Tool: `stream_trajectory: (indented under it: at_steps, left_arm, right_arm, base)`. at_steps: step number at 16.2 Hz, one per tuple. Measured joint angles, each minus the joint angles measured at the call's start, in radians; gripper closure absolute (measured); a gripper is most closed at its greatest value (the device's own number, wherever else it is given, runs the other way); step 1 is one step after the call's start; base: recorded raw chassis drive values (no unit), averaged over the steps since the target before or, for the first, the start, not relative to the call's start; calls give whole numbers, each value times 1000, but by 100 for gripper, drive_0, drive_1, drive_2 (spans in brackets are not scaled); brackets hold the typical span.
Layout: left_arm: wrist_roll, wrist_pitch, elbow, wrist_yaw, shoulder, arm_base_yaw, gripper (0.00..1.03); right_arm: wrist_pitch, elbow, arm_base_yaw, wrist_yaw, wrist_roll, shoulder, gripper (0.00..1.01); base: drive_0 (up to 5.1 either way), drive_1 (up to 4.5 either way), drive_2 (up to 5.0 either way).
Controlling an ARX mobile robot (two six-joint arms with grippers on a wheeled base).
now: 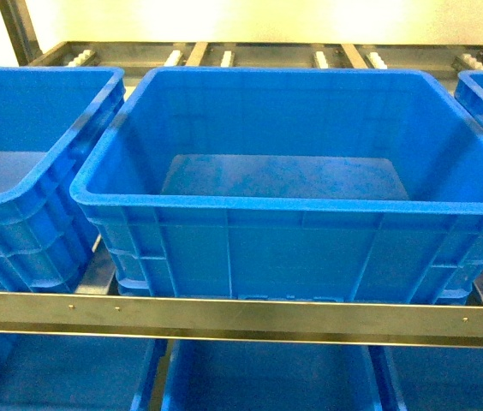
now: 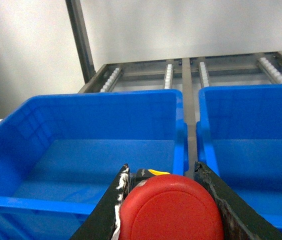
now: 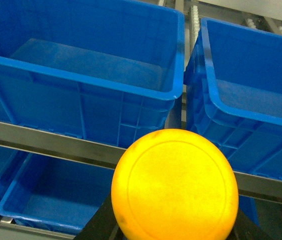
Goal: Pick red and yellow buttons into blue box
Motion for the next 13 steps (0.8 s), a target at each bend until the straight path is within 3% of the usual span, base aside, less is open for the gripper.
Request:
stream_trajectory:
  at_steps: [9,13]
  left_arm:
    - [0,3,-1,-4,-5,3,72]
    - [0,6,-1,-9,-2,7,72]
  right_arm:
    - [2,0,0,-3,0,0,77]
    - [2,0,0,-6,0,2,77]
  base:
    - [-334,505,-94]
    - [0,0,0]
